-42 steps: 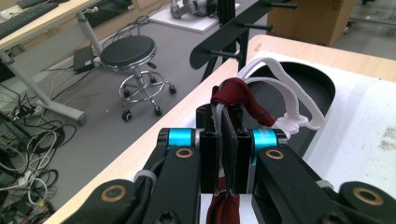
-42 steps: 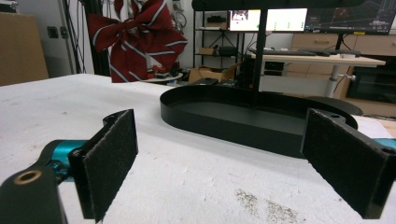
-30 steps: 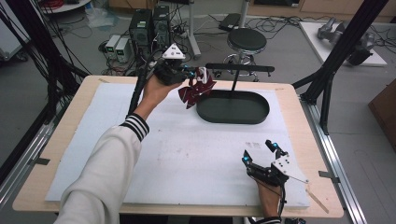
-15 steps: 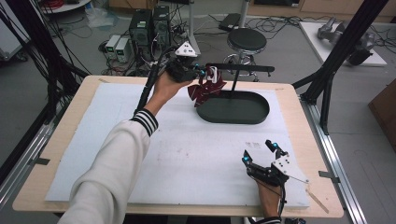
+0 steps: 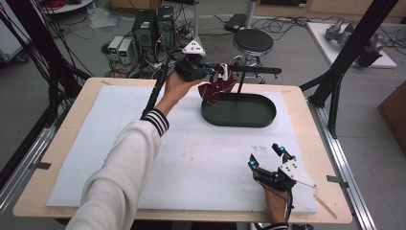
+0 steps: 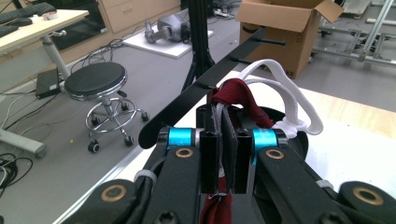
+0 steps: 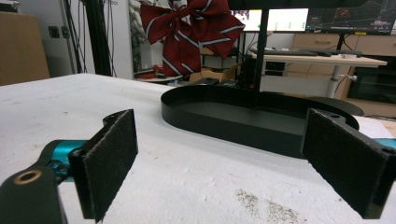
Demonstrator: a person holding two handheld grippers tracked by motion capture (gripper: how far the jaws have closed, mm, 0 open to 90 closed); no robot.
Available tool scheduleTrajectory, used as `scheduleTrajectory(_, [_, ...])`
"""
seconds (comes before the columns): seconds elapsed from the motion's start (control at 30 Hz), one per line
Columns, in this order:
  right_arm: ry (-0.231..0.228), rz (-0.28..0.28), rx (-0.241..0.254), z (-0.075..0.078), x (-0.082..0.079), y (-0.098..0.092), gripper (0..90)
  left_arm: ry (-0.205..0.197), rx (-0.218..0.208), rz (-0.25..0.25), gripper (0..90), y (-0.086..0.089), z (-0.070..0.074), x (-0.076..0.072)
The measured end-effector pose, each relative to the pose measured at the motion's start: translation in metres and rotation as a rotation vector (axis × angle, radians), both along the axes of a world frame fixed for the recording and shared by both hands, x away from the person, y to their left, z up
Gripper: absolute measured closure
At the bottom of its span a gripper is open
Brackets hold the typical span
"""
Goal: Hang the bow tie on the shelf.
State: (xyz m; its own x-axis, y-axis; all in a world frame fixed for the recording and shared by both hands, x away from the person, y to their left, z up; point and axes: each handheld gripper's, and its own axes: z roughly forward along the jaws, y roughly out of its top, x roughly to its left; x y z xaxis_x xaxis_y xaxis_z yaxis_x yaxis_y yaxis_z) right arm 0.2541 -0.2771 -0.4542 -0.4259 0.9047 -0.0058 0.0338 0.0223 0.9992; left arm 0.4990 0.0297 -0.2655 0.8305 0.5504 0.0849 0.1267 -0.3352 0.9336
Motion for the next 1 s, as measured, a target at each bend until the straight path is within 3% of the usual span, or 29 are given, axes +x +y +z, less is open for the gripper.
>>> scheduleTrajectory(0.4, [0.001,-0.001,-0.001,0.000,0.000,0.000,10.0,-0.004,-0.019,0.000,85.7,0.001,0.004,0.003])
scheduleTrajectory(0.53, [-0.001,-0.002,-0.002,0.000,0.000,0.000,10.0,0.007,-0.048,0.004,85.7,0.002,0.005,0.004])
scheduleTrajectory(0.6, [-0.004,-0.002,-0.003,0.000,0.001,0.000,10.0,0.009,-0.032,0.003,85.7,0.001,0.004,0.005])
scheduleTrajectory(0.73, [-0.003,-0.002,-0.004,0.000,0.000,0.000,10.0,0.021,-0.064,-0.004,85.7,-0.002,0.000,0.007])
scheduleTrajectory(1.0, [0.001,-0.003,0.000,0.000,0.000,0.000,10.0,0.037,-0.079,-0.011,85.7,-0.008,-0.012,0.017])
